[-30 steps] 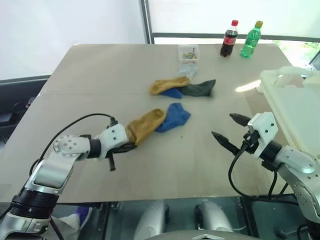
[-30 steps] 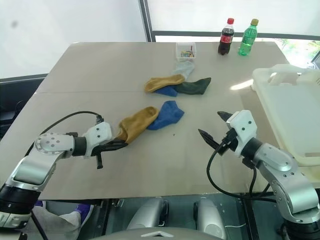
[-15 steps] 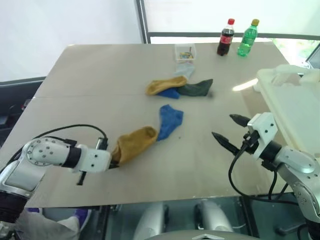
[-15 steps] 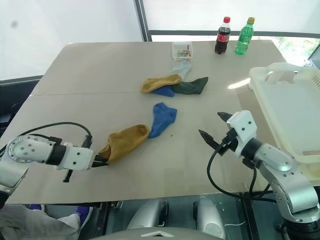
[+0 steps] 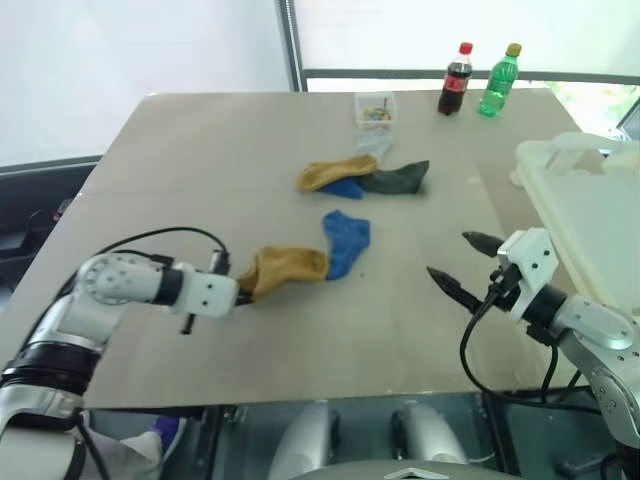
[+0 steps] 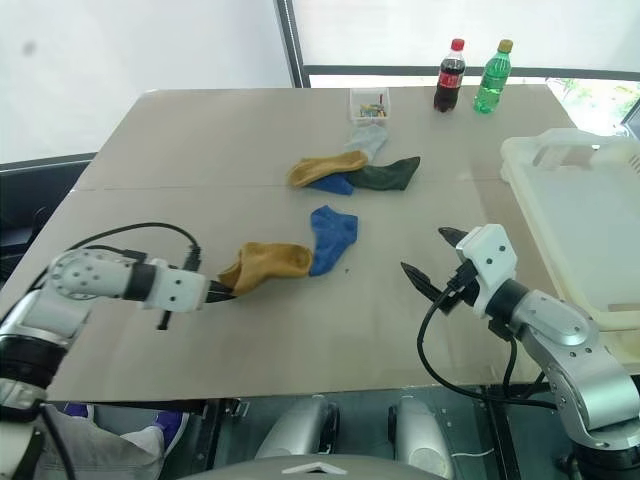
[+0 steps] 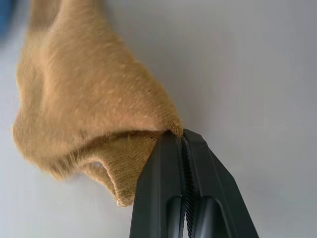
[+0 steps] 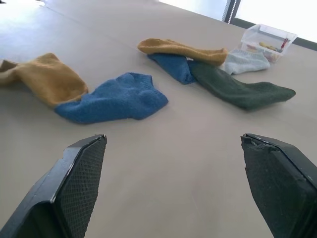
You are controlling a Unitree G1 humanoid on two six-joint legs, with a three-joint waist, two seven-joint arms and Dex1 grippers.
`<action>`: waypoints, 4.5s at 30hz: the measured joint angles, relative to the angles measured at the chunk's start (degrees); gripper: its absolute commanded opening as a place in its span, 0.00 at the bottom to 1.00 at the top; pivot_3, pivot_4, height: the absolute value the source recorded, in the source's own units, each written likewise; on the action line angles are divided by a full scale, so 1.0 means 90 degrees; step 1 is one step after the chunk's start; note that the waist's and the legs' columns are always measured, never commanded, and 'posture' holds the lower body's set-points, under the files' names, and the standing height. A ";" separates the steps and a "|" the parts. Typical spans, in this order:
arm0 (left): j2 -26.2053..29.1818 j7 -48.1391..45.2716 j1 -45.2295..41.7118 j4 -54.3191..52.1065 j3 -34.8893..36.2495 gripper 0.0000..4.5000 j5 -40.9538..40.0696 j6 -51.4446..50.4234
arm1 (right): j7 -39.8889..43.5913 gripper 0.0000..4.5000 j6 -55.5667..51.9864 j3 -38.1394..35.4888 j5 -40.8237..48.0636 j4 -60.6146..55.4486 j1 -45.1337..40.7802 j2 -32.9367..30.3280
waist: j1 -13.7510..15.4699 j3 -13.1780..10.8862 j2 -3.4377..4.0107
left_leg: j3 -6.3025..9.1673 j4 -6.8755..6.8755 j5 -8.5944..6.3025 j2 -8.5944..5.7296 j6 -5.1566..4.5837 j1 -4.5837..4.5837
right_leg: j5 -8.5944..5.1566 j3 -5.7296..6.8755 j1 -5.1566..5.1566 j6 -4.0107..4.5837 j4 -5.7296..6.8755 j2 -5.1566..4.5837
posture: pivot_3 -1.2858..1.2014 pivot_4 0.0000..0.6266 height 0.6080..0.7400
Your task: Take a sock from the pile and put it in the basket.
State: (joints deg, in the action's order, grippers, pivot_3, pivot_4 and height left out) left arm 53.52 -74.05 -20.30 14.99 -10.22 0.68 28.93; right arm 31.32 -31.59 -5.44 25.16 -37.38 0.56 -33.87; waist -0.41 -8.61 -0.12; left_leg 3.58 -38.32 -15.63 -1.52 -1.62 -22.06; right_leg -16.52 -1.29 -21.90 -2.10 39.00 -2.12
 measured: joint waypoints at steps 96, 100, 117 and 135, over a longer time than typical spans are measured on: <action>-0.1247 0.1892 0.0753 -0.4841 0.0375 0.59 -0.1575 -0.6692 | 0.0122 1.00 0.1313 0.1693 -0.2186 0.1444 -0.0064 -0.0477 | -0.0016 -0.0022 -0.0032 | 0.0004 -0.0036 -0.0011 -0.0013 -0.0016 -0.0064 | 0.0022 -0.0039 -0.0054 -0.0034 -0.0010 -0.0007 | 0.52 0.24 1.00; -0.1062 0.1580 0.0328 -0.4317 0.0206 0.59 -0.1388 -0.5928 | 0.0249 1.00 0.1076 0.1658 -0.2126 0.1261 -0.0110 -0.0480 | -0.0014 -0.0023 -0.0030 | 0.0004 -0.0035 -0.0010 -0.0015 -0.0016 -0.0064 | 0.0022 -0.0038 -0.0055 -0.0033 -0.0009 -0.0009 | 0.52 0.24 1.00; -0.2581 0.1829 -0.0607 -0.2624 -0.0532 0.15 -0.1469 -0.6204 | 0.0755 0.11 0.0721 0.1395 -0.1512 0.1166 -0.0127 -0.0340 | -0.0034 -0.0025 -0.0033 | 0.0003 -0.0041 -0.0010 -0.0017 -0.0017 -0.0078 | 0.0022 -0.0036 -0.0067 -0.0035 -0.0001 -0.0003 | 0.52 0.24 1.00; -0.1072 0.0774 -0.0293 -0.2781 0.0204 0.61 -0.2743 -0.7988 | 0.1196 0.38 0.1049 0.2704 -0.2304 0.0520 -0.0892 -0.0549 | -0.0004 -0.0027 -0.0032 | 0.0002 -0.0039 -0.0009 -0.0020 -0.0013 -0.0083 | 0.0022 -0.0036 -0.0071 -0.0034 -0.0010 -0.0010 | 0.52 0.24 1.00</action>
State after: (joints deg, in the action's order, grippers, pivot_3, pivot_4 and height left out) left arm 43.87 -67.08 -22.93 -10.04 -8.38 -24.01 -42.96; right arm 42.09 -22.15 18.90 4.43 -32.69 -7.47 -38.81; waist -0.45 -8.86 -0.40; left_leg 3.60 -38.67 -15.71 -1.71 -1.74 -22.81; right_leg -16.33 -1.61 -22.54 -2.41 38.91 -2.21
